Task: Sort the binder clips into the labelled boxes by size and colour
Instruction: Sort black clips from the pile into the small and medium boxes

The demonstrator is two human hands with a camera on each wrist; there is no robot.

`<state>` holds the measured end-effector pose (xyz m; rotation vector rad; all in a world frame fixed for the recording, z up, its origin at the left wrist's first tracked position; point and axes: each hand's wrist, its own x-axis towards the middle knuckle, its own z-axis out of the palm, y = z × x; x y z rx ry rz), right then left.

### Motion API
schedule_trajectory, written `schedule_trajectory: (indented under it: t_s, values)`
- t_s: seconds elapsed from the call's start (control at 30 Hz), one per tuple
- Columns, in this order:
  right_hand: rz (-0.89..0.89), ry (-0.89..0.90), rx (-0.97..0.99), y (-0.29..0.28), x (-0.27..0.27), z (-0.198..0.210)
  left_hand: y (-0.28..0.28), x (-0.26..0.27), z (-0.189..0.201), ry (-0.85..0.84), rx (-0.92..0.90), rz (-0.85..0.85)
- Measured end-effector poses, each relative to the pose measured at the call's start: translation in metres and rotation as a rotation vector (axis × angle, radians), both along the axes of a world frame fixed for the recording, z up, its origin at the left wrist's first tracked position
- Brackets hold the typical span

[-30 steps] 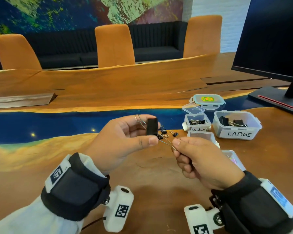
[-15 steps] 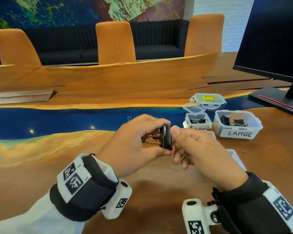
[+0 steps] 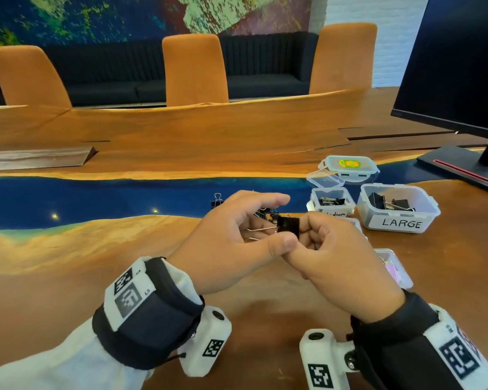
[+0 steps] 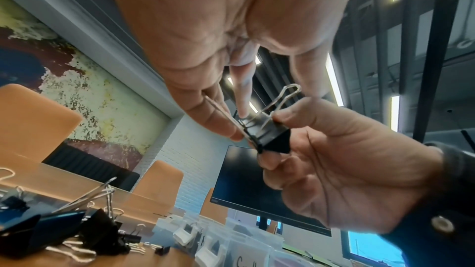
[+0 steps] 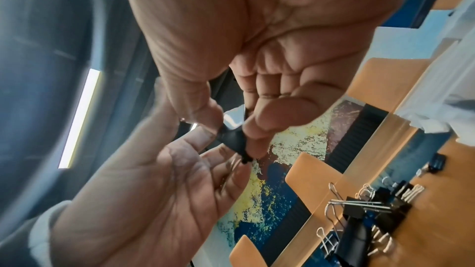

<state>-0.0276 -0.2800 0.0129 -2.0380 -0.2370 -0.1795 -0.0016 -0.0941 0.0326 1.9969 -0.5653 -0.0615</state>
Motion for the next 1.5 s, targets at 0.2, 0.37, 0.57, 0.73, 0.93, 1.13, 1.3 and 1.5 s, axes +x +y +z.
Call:
schedule_trajectory:
  t_s: [0.2, 0.37, 0.57, 0.73, 0.93, 1.13, 1.3, 1.5]
  values:
    - [-0.014, 0.143, 0.073, -0.015, 0.003, 0.006, 0.009, 0.01, 0.0, 0.373, -0.342, 0.094]
    - [0.015, 0.177, 0.089, -0.012, -0.001, 0.016, 0.016, 0.016, -0.008, 0.557, -0.499, 0.092]
    - [-0.127, 0.041, -0.167, -0.051, 0.016, 0.056, 0.024, 0.022, -0.011, 0.537, -0.589, 0.179]
    - [-0.187, 0.141, -0.681, -0.13, 0.075, 0.084, 0.028, 0.023, -0.011, 0.534, -0.649, 0.259]
    - [-0.265, 0.592, -0.995, -0.207, 0.121, 0.033, 0.028, 0.022, -0.015, 0.52, -0.661, 0.32]
    - [-0.226, 0.514, -0.869, -0.221, 0.118, 0.013, 0.026, 0.022, -0.014, 0.499, -0.642, 0.322]
    - [-0.278, 0.428, -0.895, -0.22, 0.11, 0.01, 0.025, 0.023, -0.011, 0.463, -0.642, 0.299]
    - [-0.321, 0.277, -0.869, -0.199, 0.084, 0.05, 0.016, 0.022, -0.006, 0.431, -0.683, 0.24]
